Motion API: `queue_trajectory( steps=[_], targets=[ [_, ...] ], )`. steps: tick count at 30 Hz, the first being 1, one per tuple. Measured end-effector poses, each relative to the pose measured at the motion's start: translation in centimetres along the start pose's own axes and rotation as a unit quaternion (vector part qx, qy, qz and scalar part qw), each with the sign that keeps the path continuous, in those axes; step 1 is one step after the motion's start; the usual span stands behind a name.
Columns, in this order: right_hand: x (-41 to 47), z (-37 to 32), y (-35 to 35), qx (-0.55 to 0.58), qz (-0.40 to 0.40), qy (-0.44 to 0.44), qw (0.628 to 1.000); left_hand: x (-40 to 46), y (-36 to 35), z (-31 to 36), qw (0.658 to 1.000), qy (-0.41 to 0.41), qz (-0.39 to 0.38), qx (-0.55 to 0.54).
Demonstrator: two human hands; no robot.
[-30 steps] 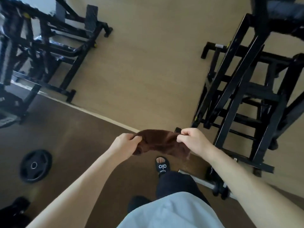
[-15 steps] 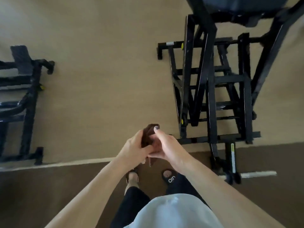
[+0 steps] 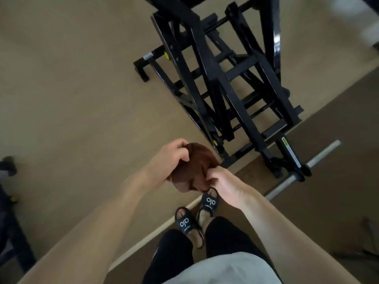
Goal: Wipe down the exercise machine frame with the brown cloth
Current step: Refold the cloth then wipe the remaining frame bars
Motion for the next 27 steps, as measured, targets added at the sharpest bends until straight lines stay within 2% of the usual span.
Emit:
queue_trajectory(
  steps=[3, 7, 13, 16, 20, 24, 27],
  targets=[
    [0.9, 1.4, 2.6, 0.04, 0.038, -0.016, 0.998, 3.9, 0.1, 0.4, 0.997, 0.04, 0.011, -0.06],
    [2.9, 2.6, 6.4, 0.051, 0.1, 0.002, 0.994, 9.7, 0.0, -1.2, 0.995, 0.083, 0.015, -0.056],
    [6.9, 3.8, 10.3, 0.079, 0.217, 0.073, 0.97, 17.4, -1.9, -6.2, 0.983, 0.142, -0.093, -0.077],
    [10.5, 5.8, 12.6, 0.114, 0.279, 0.095, 0.949, 21.8, -3.5, -9.1, 0.981, 0.119, -0.153, -0.01],
    [15.8, 11.4, 17.0, 0.152, 0.368, 0.076, 0.914, 28.6, -5.6, -12.8, 0.974, 0.011, -0.173, 0.147],
    [20.1, 17.9, 22.3, 0.085, 0.397, 0.032, 0.913, 35.6, -9.2, -17.5, 0.905, -0.089, -0.215, 0.357],
    [23.2, 21.4, 25.7, -0.041, 0.356, 0.041, 0.933, 39.8, -12.9, -22.1, 0.846, -0.108, -0.283, 0.438]
  ],
)
Point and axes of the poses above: each hand's wrist, its own x-axis towards the middle knuckle, its own y-axis out of the back of the hand, z = x × y, the point moved 6 cm from there along x, towards the middle knuckle, and after that the axes turned 2 degrees about -y, right-handed, at the moved point
